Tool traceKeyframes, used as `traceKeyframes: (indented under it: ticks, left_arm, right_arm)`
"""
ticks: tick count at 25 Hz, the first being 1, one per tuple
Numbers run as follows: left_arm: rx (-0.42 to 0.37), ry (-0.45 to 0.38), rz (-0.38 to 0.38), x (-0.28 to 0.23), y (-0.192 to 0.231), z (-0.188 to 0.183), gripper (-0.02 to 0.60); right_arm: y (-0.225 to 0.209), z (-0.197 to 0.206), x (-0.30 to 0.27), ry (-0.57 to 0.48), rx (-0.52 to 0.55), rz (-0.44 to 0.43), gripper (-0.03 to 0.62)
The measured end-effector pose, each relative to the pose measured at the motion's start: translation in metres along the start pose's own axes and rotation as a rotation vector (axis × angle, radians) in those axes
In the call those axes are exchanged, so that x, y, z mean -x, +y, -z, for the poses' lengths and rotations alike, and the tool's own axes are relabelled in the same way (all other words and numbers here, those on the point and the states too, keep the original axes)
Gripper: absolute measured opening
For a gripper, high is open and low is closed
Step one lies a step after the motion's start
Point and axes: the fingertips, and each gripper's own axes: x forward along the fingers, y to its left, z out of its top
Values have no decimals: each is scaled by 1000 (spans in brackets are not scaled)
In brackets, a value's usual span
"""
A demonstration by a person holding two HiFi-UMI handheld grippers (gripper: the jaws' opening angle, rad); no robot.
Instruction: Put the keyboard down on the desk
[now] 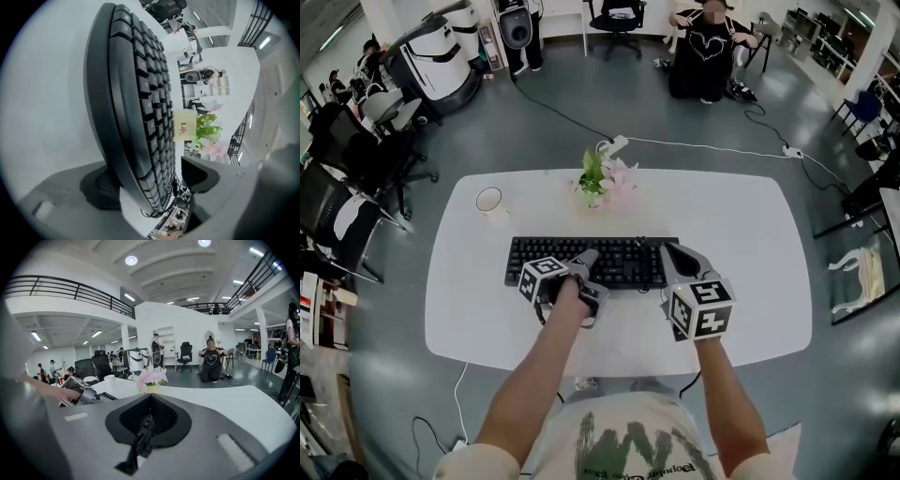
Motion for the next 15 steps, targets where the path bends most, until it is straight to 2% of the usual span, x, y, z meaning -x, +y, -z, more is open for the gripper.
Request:
traceKeyframes:
  ticks: [15]
  left_arm:
    - [-12,56,-56,10,11,8,409]
  right_arm:
    - [2,8,0,14,-6,6,0]
